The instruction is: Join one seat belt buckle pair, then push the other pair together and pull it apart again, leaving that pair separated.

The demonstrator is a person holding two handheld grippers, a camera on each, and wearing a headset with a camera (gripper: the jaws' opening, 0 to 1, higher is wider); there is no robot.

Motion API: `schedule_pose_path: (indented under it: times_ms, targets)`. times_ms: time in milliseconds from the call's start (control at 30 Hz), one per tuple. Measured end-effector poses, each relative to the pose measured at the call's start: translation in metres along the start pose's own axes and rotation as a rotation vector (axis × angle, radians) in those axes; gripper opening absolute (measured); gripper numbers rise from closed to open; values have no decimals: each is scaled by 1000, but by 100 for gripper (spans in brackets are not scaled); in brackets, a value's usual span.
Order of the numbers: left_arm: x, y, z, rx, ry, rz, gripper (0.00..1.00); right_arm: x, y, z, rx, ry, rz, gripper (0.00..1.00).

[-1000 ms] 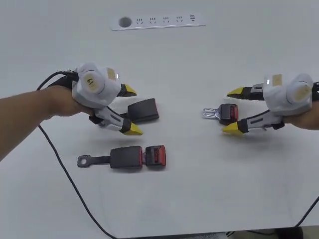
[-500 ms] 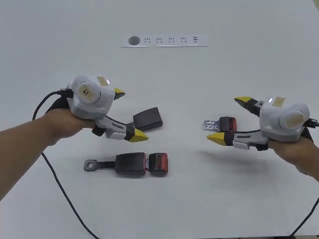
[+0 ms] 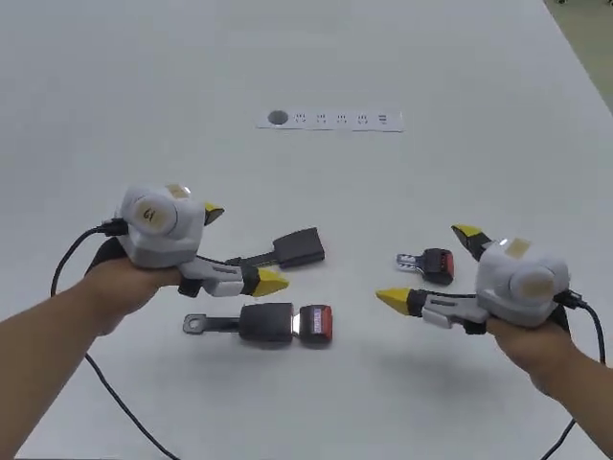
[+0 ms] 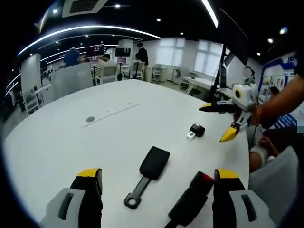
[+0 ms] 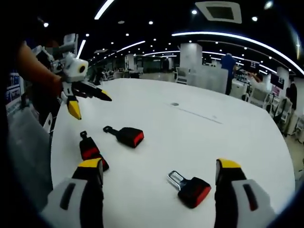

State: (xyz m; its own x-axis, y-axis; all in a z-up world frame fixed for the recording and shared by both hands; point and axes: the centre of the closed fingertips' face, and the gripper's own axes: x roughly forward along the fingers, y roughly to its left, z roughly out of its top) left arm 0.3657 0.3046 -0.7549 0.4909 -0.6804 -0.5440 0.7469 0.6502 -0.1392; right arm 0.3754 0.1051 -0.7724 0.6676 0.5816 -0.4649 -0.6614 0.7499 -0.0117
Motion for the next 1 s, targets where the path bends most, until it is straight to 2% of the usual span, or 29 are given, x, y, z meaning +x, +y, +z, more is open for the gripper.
schedule_pose_path:
  times_ms: [167,267,333,367,467,567,667,767,1000]
  targets:
    - [-22,-7,-7,-15,-27,27,100,-9,22,6,-25,-17,-5,100]
    - [-34,-9,-13,6,-26,51,100,-14,32,6,-39,-19,-1,100]
    - [-41,-10,-16,0,-26,55,100,-18,36,7,-42,-23,-3,100]
    - [-47,-13,-17,-18,-40,50,100,-21,38,7,-42,-27,-9,100]
    - [-59,-15,-19,-11,-66,61,100,-29,43,7,-40,-35,-17,100]
    - [-70,-19,-26,-12,-67,57,100,-36,51,4,-64,-25,-14,100]
    - [-82,-21,-40,10,-38,54,100,-44,58,-1,-78,-16,-6,100]
    - [-93,-23,-48,16,-36,56,100,-51,60,-5,-82,-8,-10,100]
    - [-115,-31,-62,12,-34,54,100,-62,71,-17,-73,8,-17,100]
